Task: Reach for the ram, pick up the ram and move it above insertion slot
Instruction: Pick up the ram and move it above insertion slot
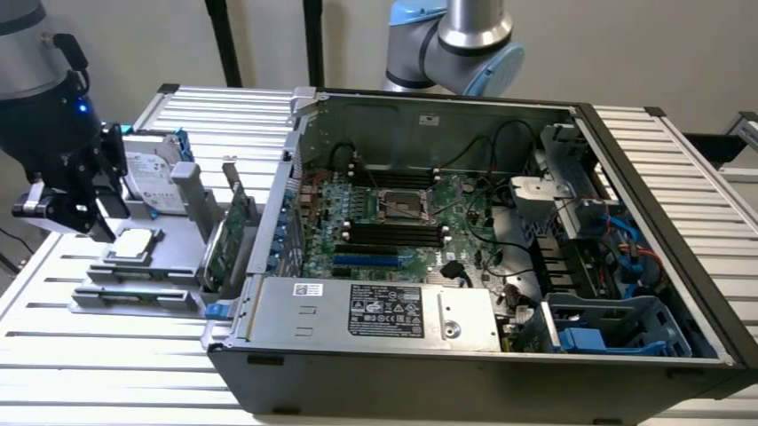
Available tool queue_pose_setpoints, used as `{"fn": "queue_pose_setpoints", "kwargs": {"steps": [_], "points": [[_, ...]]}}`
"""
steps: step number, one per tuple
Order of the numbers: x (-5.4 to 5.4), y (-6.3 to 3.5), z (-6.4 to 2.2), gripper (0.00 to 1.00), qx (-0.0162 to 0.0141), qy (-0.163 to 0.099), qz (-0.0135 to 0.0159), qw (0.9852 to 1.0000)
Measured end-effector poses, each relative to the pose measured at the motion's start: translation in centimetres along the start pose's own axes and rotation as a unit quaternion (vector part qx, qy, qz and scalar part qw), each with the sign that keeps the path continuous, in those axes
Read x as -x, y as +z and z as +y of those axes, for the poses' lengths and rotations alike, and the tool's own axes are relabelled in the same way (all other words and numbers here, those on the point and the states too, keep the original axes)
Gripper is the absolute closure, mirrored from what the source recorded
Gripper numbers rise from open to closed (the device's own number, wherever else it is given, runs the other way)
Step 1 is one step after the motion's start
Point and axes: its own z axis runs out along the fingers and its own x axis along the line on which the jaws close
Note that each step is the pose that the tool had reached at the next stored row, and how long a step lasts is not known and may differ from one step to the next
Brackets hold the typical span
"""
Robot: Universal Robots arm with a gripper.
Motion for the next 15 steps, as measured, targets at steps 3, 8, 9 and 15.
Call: {"fn": "queue_pose_setpoints", "kwargs": {"steps": [3, 8, 9, 15], "points": [[0.0, 0.57, 0.15, 0.58, -0.0001, 0.001, -0.0001, 1.0000], [0.0, 1.49, 0.58, 0.58, -0.0004, 0.010, -0.0004, 0.9999], [0.0, 1.66, 0.60, 0.58, -0.0005, 0.011, -0.0005, 0.9999], [-0.3, 2.75, 0.61, 0.58, -0.0006, 0.016, -0.0005, 0.9999]]}}
